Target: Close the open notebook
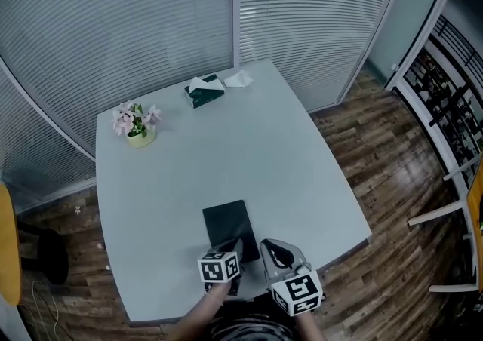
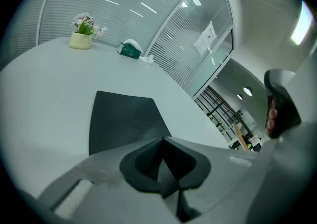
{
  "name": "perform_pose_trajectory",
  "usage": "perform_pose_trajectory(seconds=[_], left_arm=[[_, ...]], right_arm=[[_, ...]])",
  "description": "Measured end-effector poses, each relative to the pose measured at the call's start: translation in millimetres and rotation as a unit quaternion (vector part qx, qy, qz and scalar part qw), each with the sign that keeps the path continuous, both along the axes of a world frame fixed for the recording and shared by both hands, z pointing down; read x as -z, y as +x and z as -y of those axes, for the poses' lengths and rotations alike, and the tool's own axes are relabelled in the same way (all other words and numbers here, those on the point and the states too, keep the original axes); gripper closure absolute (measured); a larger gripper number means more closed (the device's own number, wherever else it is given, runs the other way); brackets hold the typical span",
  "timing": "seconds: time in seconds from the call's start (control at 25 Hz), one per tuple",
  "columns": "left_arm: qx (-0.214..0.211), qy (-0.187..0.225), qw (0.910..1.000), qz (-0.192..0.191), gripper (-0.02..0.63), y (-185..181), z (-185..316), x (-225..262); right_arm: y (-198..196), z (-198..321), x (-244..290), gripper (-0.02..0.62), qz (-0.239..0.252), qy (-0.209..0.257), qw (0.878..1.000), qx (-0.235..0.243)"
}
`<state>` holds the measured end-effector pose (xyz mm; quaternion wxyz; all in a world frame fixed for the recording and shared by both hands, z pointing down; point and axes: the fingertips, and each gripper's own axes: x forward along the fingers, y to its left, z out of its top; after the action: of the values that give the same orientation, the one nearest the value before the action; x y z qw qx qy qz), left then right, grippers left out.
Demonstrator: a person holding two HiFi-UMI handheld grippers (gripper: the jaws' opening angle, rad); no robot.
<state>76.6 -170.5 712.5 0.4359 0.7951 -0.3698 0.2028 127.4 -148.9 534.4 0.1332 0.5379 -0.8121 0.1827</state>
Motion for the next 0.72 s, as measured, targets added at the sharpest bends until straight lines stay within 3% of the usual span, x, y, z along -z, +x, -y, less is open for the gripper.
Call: perform_pose_trajectory(seconds=[0.28, 0.48, 0.72], left_arm=[[-0.048, 0.073, 0.9961, 0.013, 0.603, -8, -10, 37], [-0.085, 0.152, 0.9845, 0.019, 0.603, -11, -18, 78], [-0.092, 0.219, 0.9712, 0.013, 0.603, -23, -18, 123]], right_arm=[[-12, -2, 0, 0.592, -0.006, 0.002, 1.000, 0.008], [-24, -5, 4, 0.592, 0.000, 0.010, 1.000, 0.018], [-41, -4, 8, 0.592, 0.008, 0.019, 0.999, 0.030]])
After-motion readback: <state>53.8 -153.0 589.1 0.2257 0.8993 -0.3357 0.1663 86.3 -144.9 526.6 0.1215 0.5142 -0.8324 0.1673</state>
